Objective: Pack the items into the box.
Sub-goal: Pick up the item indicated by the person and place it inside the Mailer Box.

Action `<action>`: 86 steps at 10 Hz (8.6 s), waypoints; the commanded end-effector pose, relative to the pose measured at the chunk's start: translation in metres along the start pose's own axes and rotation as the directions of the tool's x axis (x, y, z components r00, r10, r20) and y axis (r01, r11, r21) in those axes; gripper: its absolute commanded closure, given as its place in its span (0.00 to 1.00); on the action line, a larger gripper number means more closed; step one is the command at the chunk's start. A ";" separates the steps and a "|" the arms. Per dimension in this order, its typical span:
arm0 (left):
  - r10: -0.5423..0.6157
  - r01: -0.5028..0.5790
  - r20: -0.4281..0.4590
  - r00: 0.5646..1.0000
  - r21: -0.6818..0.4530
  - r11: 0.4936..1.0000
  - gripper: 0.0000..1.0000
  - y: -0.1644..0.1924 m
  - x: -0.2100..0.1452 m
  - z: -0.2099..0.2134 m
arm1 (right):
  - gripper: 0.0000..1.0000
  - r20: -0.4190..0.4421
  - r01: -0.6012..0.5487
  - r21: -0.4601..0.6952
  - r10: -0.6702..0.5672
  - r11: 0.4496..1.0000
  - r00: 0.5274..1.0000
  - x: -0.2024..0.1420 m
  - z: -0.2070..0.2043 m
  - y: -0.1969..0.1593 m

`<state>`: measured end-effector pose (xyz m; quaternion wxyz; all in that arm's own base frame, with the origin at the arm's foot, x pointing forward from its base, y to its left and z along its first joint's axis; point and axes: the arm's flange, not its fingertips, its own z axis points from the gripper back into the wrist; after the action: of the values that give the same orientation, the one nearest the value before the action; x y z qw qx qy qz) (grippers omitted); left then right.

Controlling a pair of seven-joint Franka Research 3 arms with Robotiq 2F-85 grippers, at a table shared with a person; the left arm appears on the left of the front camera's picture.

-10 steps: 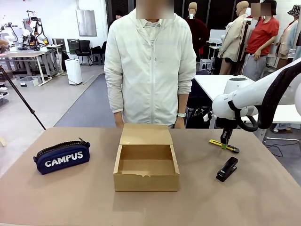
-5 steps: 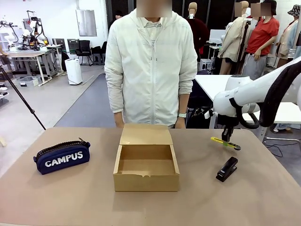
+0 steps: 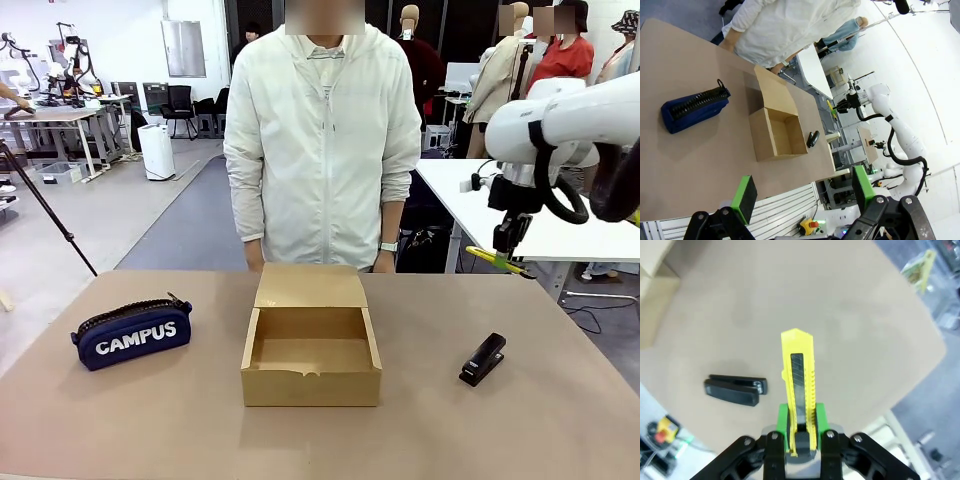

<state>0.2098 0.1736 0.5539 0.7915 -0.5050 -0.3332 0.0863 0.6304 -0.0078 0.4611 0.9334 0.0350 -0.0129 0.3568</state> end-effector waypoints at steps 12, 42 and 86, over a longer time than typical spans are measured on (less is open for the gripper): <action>-0.019 0.019 0.008 1.000 -0.018 1.000 0.00 -0.001 0.001 0.001 | 1.00 0.157 -0.695 -0.059 0.695 0.716 0.702 0.168 0.005 0.284; -0.019 0.019 0.008 1.000 -0.018 1.000 0.00 -0.001 0.001 0.001 | 0.00 0.098 -0.483 0.307 0.477 0.820 0.873 0.016 0.014 0.335; -0.019 0.019 0.008 1.000 -0.018 1.000 0.00 -0.001 0.001 0.001 | 0.00 -0.016 0.650 -0.072 -0.653 0.756 0.757 -0.075 -0.099 0.148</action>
<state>0.2094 0.1737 0.5546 0.7919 -0.5042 -0.3339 0.0848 0.4552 0.0615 0.3749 0.9999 -0.0107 0.0029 -0.0114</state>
